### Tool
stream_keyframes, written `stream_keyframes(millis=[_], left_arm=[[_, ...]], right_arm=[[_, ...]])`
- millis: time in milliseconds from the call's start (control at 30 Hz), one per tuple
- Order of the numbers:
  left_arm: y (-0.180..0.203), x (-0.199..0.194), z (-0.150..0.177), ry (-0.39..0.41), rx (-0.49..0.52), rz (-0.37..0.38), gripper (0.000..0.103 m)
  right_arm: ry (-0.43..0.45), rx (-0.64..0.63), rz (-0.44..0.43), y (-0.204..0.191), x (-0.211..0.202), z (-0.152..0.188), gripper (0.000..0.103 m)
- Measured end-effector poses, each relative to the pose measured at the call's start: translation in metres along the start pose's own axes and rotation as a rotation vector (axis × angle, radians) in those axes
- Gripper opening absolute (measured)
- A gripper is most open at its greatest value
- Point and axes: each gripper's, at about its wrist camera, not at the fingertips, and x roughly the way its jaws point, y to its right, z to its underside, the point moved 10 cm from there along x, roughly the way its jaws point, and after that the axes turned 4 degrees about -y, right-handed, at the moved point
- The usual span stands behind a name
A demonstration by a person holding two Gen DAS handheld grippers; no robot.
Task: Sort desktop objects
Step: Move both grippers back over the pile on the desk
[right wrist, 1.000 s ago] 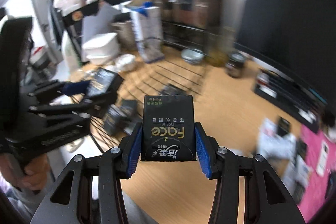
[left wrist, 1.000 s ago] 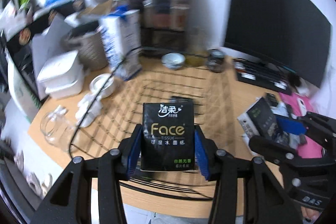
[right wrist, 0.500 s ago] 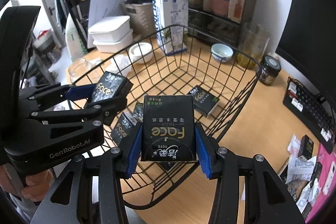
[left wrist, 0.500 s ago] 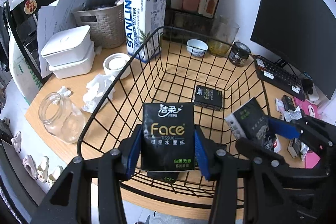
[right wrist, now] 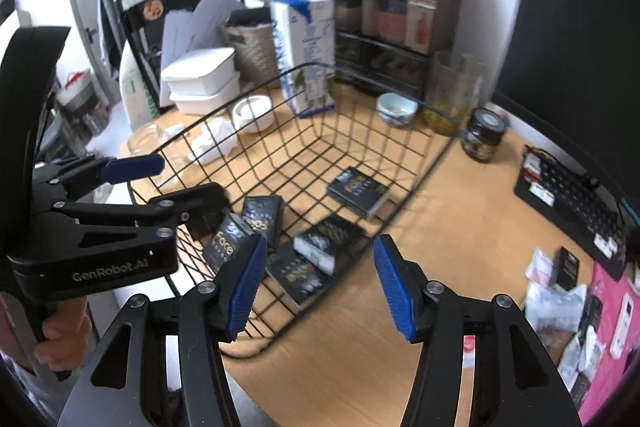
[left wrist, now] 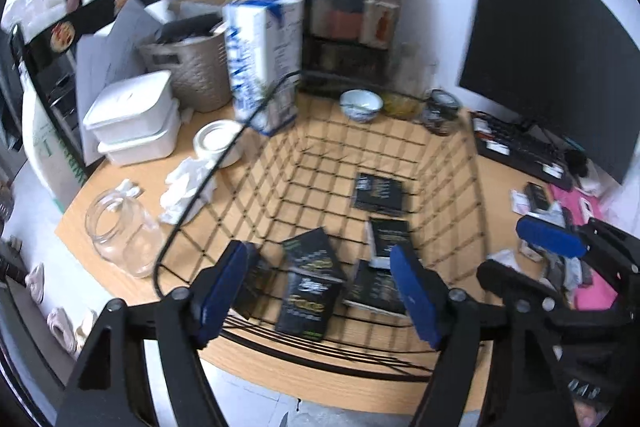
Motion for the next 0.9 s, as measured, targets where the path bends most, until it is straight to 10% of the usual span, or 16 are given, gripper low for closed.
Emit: stream_keyframes(millis=[633, 900], left_arm=[[0.24, 0.022, 0.057, -0.085, 0.427, 0.195, 0.078], [0.298, 0.064, 0.071, -0.164, 0.515, 0.222, 0.078]], right_arm=[[-0.107, 0.487, 0.255, 0.254, -0.056, 0.166, 0.056], [-0.161, 0.642, 0.191, 0.297, -0.034, 0.199, 0.056]])
